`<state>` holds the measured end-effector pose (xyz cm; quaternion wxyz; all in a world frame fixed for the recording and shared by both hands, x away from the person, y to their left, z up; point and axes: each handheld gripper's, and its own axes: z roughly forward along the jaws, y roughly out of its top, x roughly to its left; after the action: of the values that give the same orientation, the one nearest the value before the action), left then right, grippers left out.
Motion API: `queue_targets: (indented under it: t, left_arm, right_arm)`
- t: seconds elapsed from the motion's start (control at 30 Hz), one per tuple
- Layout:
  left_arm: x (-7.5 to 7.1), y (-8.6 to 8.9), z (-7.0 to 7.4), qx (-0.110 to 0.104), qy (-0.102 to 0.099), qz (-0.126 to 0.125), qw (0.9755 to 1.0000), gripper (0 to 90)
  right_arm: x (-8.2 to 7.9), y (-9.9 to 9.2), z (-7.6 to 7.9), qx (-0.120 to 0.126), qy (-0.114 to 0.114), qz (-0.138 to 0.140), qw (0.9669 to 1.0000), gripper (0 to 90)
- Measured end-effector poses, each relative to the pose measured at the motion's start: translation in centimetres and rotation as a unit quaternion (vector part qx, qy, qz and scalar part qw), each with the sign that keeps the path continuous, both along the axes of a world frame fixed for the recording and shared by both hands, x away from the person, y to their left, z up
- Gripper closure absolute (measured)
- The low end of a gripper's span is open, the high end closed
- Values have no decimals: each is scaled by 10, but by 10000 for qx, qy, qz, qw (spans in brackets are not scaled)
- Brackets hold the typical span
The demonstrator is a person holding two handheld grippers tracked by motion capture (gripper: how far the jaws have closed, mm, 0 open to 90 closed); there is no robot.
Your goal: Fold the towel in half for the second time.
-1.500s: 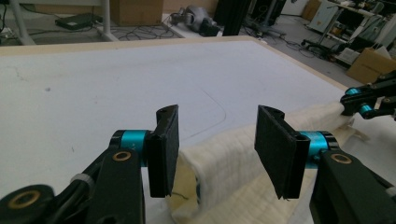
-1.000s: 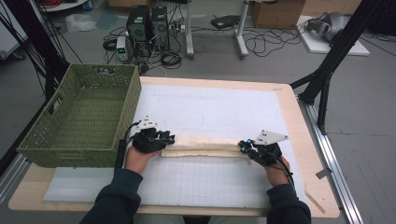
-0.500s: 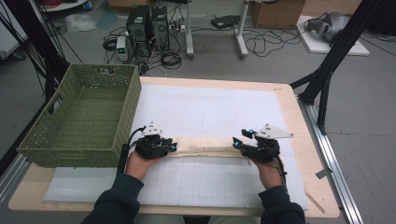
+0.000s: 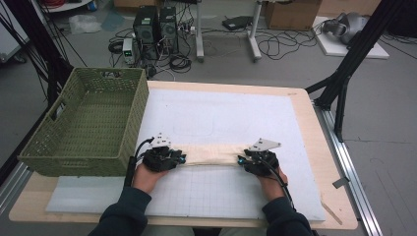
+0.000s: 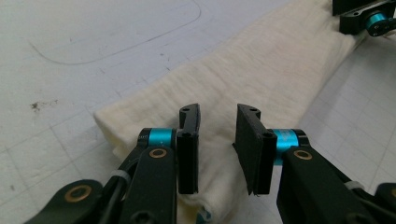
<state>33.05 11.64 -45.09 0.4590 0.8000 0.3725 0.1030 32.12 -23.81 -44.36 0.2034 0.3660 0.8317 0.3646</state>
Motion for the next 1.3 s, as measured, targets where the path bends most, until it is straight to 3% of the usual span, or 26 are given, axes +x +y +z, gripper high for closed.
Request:
queue_targets:
  t: [0.33,0.4,0.5,0.63,0.73,0.8,0.9,1.0,1.07,1.2,1.3]
  left_arm:
    - [-2,0,0,81,-38,63,9999,699]
    - [-3,2,2,46,-161,202,9997,674]
    - [-3,6,7,-255,-424,413,9979,647]
    - [1,8,11,-307,-583,525,9964,635]
    - [4,6,8,-257,-494,479,9973,635]
    - [4,3,5,-61,-391,409,9984,652]
    - [4,0,3,179,-327,355,9987,668]
    - [4,1,2,232,-277,385,9986,681]
    - [4,0,1,313,-263,397,9984,692]
    - [4,0,1,389,-241,368,9983,700]
    - [4,0,1,396,-235,362,9983,700]
  right_arm:
    - [-9,-21,-3,172,58,-126,9998,611]
    - [-9,-21,-3,169,45,-146,9997,599]
    - [-9,-21,-1,249,73,-127,9996,557]
    - [-9,-22,15,746,-204,82,9970,486]
    - [-5,-20,28,997,-370,112,9943,466]
    - [1,-17,31,931,-377,76,9949,479]
    - [10,-9,22,662,-173,39,9977,563]
    - [16,-3,10,347,130,-15,9993,606]
    - [17,-4,6,245,217,-16,9995,615]
    - [15,-10,0,158,286,-44,9995,618]
    - [14,-16,-2,277,272,-78,9992,617]
